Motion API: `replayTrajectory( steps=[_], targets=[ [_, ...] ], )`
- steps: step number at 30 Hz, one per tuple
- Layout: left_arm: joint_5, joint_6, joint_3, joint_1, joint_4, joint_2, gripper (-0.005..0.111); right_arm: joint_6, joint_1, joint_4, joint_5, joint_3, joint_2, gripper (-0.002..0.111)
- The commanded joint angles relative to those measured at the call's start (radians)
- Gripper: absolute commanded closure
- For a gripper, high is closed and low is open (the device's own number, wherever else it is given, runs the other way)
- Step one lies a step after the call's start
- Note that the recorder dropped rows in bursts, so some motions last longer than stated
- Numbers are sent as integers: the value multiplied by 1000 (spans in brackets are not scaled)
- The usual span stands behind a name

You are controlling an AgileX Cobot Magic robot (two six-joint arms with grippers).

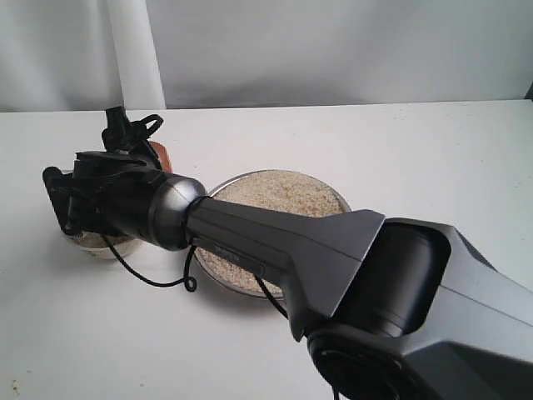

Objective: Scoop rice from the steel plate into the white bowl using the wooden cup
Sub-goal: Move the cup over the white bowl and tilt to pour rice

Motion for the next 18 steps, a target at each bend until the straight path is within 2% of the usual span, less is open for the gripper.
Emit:
replayTrajectory(
  steps=[1,18],
  targets=[
    [-6,-4,2,-3,0,-3,107,-24,10,-52,5,-12,-6,108],
    [-6,-4,2,-3,0,-3,107,-227,56,-139,21,-12,-8,108]
  ],
)
